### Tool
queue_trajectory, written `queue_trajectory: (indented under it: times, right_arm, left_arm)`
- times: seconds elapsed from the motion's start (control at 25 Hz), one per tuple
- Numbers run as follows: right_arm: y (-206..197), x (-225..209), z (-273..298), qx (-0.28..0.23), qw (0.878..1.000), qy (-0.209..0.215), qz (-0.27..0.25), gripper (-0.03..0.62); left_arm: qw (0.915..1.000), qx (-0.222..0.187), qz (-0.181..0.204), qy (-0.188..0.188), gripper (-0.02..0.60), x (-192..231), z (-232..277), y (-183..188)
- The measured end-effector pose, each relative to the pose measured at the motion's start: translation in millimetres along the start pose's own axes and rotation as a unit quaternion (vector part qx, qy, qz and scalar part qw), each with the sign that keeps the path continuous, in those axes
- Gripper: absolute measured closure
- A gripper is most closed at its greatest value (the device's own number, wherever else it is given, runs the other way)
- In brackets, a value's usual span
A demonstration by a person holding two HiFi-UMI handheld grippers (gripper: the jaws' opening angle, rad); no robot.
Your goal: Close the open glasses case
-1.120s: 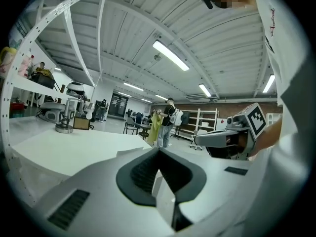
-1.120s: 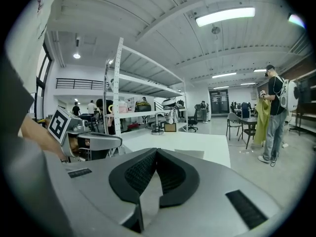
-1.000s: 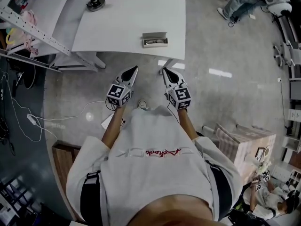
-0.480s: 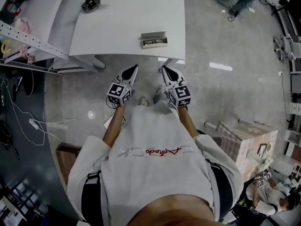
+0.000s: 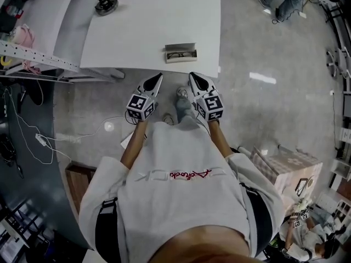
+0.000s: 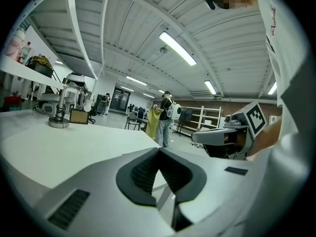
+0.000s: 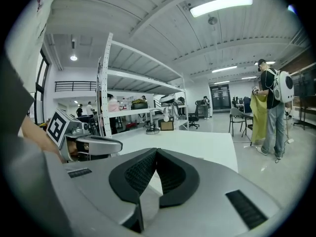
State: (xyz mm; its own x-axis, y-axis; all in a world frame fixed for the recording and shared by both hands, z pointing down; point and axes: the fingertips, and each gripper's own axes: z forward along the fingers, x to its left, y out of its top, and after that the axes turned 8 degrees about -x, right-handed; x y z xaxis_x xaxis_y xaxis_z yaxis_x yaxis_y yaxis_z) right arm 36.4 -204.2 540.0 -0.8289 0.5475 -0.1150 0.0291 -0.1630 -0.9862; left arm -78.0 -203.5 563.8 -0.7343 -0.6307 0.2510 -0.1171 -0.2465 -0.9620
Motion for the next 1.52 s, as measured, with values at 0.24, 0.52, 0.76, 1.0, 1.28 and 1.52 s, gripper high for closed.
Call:
queue_trajectory:
  times: [0.24,0.52,0.76,1.0,1.28,1.52]
  right_arm:
    - [7,-34,38,0.0,1.0,0.02,0.007,0.597]
    - [0,-67,69,0.01,0.999,0.033,0.023,0.597]
    - [-10,-78,87,0.029,0.998,0.052,0.03,0.597]
    - [-31,-83,86,0.055,0.996,0.054,0.05,0.597]
    - [-62,-74,83,0.084,0.992,0.057,0.073,0.597]
    - [-76,-68,76,0.101,0.99,0.055,0.083,0.597]
  left_arm:
    - [0.9998,0.004,0.0,0.018,0.558,22,42,9]
    - [0.9993,0.011,-0.002,0.037,0.558,42,78,13]
    - [0.9985,0.025,-0.013,0.047,0.558,53,93,5]
    - [0.9972,0.041,-0.034,0.054,0.558,52,95,-11]
    - [0.9957,0.057,-0.047,0.056,0.558,57,85,-31]
    - [0.9941,0.068,-0.058,0.061,0.558,55,77,-41]
